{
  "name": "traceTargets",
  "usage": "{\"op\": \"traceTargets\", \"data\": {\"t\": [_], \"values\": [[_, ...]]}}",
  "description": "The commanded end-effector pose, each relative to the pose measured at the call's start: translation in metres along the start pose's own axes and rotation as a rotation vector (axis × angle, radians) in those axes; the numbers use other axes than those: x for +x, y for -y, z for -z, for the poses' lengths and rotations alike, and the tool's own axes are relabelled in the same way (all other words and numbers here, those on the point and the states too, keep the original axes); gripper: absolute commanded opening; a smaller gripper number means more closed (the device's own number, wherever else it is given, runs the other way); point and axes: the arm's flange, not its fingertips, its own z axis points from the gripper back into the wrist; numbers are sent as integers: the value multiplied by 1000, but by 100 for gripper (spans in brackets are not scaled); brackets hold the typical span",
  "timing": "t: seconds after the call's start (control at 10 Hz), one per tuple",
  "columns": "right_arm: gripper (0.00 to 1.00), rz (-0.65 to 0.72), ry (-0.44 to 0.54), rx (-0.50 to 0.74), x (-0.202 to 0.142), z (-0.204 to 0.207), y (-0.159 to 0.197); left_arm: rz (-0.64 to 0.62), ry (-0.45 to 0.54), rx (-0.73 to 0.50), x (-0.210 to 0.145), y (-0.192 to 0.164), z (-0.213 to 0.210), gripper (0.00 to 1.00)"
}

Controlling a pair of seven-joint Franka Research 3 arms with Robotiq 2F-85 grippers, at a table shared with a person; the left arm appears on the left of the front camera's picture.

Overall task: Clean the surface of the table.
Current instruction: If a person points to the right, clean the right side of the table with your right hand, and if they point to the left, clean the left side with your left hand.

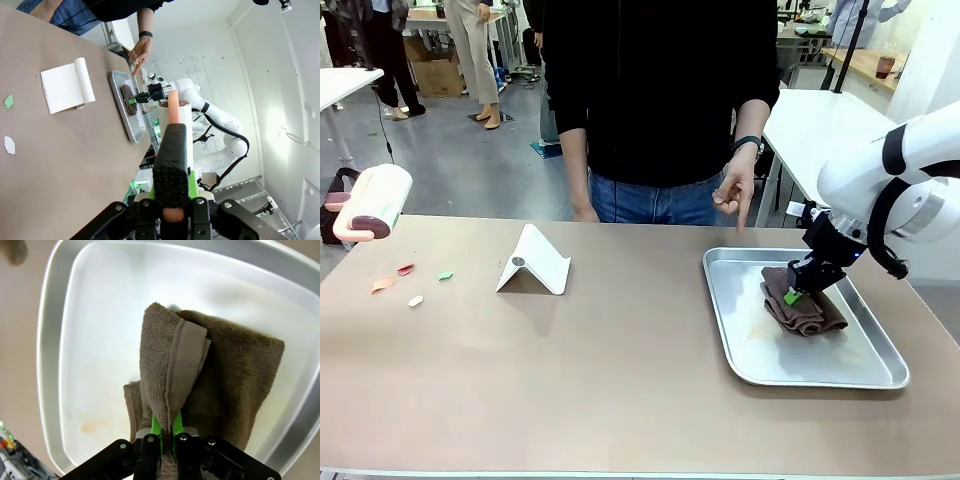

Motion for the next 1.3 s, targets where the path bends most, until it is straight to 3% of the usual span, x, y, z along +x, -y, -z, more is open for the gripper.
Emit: {"op": "traceTargets", "data": {"t": [0.0, 0.4, 0.7, 1.2], "values": [[8, 24, 19, -2, -3, -2, 0, 17, -8, -17, -2, 4, -1, 0], [8, -129, -60, 200, -10, 2, -37, 17, -8, -17, -2, 4, -1, 0], [8, -206, -142, 190, -19, 22, -67, 17, -8, -17, -2, 4, -1, 0], [8, -321, -198, 232, -35, 21, -94, 17, -8, -17, -2, 4, -1, 0]]}}
